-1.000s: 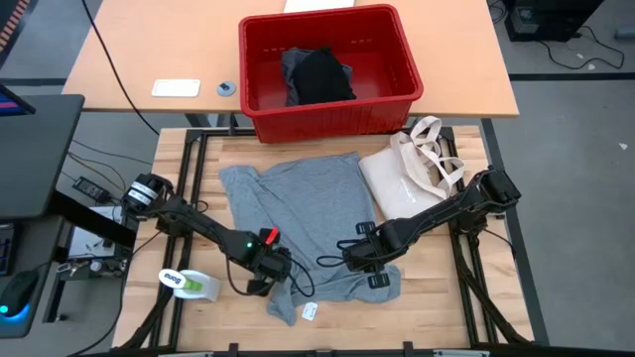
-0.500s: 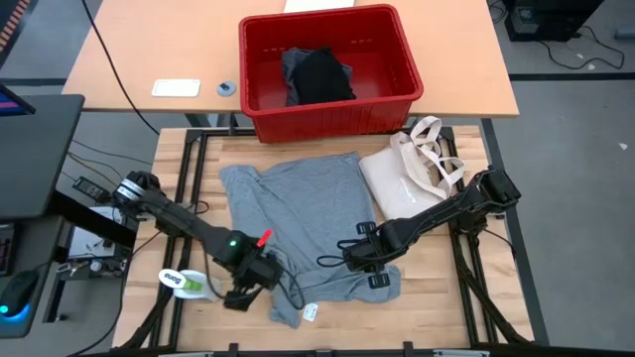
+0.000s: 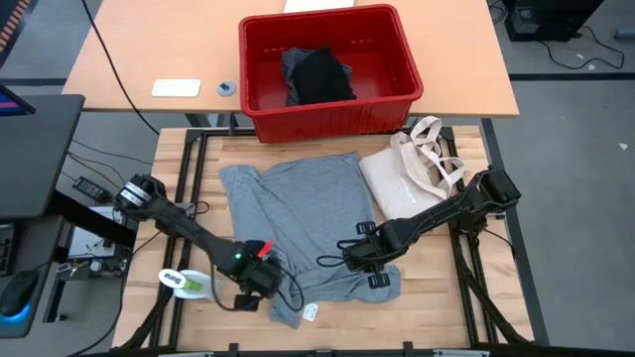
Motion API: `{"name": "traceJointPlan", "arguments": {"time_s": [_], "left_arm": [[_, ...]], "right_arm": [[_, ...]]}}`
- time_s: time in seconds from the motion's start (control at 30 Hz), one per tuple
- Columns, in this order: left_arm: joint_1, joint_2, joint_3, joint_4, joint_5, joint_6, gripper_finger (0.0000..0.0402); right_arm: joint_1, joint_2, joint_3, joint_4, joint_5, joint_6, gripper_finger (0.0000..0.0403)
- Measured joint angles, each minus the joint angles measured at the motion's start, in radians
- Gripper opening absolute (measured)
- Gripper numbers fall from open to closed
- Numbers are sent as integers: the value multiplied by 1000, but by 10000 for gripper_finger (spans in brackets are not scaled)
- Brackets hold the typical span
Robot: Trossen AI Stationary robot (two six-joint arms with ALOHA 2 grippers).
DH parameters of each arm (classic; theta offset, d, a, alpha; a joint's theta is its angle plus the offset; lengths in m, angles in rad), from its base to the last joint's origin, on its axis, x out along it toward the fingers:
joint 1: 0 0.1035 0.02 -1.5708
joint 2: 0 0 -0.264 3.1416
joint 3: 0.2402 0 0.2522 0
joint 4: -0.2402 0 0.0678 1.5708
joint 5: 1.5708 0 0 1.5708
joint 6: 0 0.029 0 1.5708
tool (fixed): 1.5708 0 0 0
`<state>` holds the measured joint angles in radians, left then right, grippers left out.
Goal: Fold Laundry from Bin
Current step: Fold the gray shirt
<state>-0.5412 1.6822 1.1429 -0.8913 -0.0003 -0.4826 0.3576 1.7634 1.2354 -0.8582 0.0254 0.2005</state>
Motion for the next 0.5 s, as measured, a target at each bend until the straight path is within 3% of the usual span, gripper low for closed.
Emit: {"name": "traceJointPlan", "arguments": {"time_s": [0.27, 0.5], "left_arm": [[80, 1, -145, 146, 22, -116, 158], [128, 12, -181, 260, 40, -142, 166]], "right_arm": [[0, 0, 0, 13, 0, 0, 122], [0, 0, 0, 13, 0, -5, 122]]}}
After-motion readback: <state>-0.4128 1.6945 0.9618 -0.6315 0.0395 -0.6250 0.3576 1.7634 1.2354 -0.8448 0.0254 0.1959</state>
